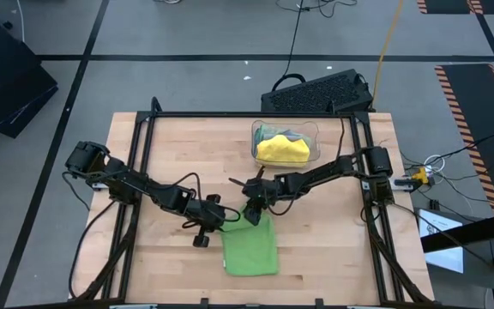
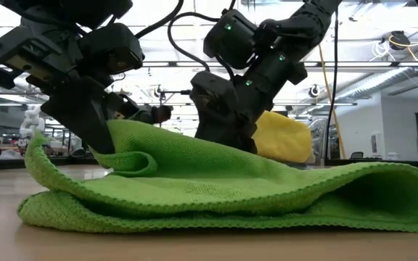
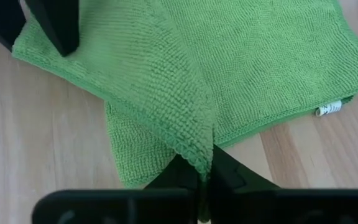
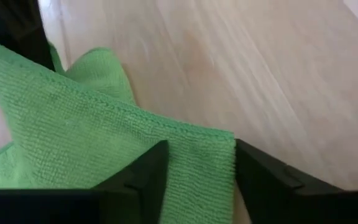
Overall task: Fold microfiber towels
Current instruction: Fold the green towel
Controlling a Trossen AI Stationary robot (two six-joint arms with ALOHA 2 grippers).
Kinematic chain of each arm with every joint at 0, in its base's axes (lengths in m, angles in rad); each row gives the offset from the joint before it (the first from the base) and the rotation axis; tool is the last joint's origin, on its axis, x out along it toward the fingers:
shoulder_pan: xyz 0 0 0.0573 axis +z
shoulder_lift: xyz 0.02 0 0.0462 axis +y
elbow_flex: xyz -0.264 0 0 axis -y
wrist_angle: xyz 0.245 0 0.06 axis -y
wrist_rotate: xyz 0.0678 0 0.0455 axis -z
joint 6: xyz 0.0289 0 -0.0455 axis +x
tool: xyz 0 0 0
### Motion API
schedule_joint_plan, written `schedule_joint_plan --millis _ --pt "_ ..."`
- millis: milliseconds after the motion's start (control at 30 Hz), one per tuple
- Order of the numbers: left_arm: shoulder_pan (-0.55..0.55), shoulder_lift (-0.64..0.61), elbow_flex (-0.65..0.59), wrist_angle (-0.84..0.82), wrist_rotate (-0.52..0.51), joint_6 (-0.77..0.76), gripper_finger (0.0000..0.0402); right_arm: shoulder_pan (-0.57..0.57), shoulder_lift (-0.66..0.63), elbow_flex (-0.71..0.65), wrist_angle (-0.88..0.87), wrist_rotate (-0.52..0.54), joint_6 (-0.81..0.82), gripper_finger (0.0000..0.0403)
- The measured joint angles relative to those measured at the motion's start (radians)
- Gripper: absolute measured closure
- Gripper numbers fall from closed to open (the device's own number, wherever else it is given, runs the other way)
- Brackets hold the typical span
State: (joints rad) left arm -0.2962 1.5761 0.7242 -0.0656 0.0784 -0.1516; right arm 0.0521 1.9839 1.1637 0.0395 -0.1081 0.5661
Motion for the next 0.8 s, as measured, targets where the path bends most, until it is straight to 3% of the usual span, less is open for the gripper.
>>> schedule_joint_plan --millis 333,567,800 --pt "0.013 0.0 0.0 -0.048 -0.021 0.0 0.039 -0.002 -0.001 -0.032 0.01 -0.022 0.062 0.0395" --pt "0.051 -0.006 0.0 -0.086 -0.035 -0.083 0.0397 0.0 -0.076 -0.034 -0.011 -0.021 0.052 0.04" --pt "0.067 -0.056 0.021 -0.117 -0.071 -0.161 0.0394 0.017 -0.217 -0.034 -0.037 0.078 -0.027 0.0401"
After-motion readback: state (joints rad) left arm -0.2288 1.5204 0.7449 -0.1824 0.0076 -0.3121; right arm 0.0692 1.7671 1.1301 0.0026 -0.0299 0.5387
